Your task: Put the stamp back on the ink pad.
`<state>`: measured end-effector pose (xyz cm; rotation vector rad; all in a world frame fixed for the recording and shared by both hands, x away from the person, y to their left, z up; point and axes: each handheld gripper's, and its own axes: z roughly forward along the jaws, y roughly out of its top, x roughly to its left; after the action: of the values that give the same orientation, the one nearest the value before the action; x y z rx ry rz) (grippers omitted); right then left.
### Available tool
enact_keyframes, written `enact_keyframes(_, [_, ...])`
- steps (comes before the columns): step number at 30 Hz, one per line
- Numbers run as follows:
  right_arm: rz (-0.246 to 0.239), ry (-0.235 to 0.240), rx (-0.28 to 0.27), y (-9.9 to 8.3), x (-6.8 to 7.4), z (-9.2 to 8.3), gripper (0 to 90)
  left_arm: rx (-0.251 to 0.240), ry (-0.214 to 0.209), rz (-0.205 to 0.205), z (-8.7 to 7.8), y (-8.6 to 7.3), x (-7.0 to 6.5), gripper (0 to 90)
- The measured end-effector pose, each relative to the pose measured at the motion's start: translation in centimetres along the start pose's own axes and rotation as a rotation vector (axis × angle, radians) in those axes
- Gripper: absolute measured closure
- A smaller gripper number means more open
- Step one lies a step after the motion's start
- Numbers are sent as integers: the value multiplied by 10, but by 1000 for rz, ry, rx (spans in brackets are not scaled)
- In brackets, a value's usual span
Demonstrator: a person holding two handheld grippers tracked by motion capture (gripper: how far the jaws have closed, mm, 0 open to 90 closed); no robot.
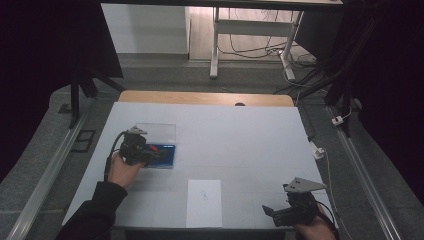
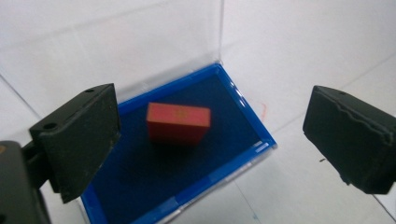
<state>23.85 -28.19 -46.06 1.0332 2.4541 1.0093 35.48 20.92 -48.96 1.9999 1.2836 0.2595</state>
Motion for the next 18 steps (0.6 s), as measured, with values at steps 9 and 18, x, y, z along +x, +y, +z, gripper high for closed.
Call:
enact_keyframes(9, [0,-1,-1,0,0,0,3,-44,-51,40,-9,-7,-5,0])
enact_keyframes(18, [1,-2,-3,0,0,0,3,-44,-82,89,-26,-14,-19,0])
